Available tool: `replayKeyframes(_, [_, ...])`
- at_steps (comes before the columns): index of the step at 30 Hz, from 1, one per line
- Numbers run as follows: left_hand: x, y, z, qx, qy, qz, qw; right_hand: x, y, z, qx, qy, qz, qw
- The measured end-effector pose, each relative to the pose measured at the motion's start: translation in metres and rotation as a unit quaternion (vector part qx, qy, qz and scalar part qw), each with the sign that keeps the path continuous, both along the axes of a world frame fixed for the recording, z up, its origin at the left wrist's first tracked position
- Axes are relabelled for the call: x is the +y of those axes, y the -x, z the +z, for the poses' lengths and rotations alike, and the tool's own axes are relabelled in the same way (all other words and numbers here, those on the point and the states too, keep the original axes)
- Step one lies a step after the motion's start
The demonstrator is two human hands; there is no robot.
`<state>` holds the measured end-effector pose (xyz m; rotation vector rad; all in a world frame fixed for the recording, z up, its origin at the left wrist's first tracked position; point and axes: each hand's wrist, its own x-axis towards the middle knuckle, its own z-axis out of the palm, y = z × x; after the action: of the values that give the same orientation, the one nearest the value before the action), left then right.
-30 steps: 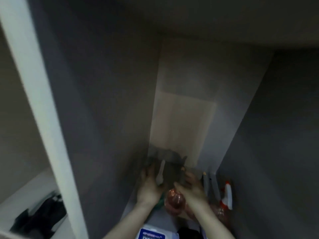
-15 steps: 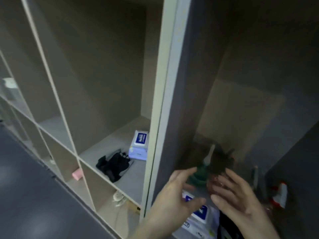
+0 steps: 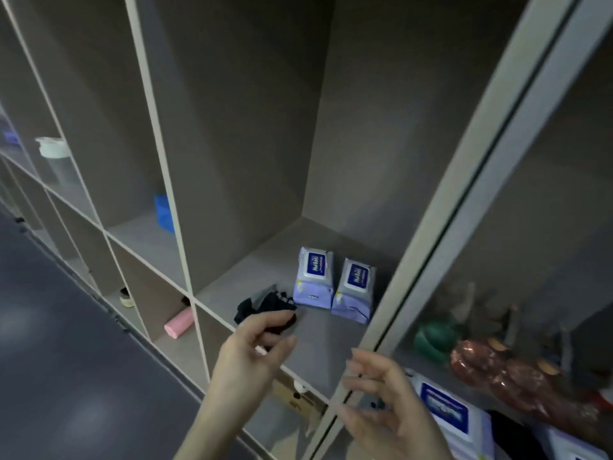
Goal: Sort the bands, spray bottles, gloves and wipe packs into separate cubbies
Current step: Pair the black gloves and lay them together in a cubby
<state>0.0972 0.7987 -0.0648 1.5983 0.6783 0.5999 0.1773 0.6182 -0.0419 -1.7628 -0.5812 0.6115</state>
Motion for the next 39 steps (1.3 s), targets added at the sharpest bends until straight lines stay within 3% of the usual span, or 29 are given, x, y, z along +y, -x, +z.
replayKeyframes(8, [0.138,0.021,-0.011,0.081,-0.061,-0.072,0.992,0.114,0.023,-0.023,0.005,0.006,-0.068,0.998])
replayKeyframes(15, [0.209,-0.019,-0.054,0.172,-0.092,-0.180,0.964,0.171,0.021,-0.058,0.009,0.067,-0.125,0.990])
replayKeyframes(24, [0.229,-0.066,-0.107,0.243,-0.118,-0.308,0.912,0.177,-0.013,-0.093,0.025,0.202,-0.140,0.969])
replayKeyframes(33, [0.221,-0.119,-0.147,0.311,-0.146,-0.311,0.886,0.197,-0.048,-0.135,0.053,0.223,-0.105,0.968])
replayKeyframes(39, [0.208,-0.143,-0.158,0.315,-0.103,-0.285,0.899,0.221,-0.058,-0.161,0.099,0.222,-0.089,0.966])
